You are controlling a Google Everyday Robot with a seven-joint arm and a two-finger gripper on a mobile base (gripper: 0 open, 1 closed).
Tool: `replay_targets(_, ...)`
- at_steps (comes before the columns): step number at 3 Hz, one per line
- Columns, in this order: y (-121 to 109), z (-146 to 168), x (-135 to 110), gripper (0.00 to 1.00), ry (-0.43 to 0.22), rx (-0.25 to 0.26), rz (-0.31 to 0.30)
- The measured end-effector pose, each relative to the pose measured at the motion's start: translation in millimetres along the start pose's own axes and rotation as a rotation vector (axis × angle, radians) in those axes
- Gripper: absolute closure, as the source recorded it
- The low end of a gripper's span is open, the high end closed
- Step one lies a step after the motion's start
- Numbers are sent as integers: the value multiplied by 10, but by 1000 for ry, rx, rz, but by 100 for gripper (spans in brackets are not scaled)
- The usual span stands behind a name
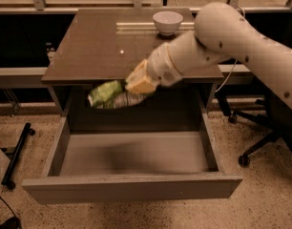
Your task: Place green jalapeno chip bag into top drawer
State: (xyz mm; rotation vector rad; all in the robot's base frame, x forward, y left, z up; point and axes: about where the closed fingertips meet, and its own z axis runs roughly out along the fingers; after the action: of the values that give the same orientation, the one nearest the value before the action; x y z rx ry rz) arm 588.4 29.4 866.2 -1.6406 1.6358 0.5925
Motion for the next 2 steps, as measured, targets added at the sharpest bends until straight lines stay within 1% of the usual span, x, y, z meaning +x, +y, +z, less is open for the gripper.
replay_targets(1, 723, 9, 271, 100, -15, -135, 40)
replay_targets(2, 1107, 189, 557, 100, -13, -190, 122)
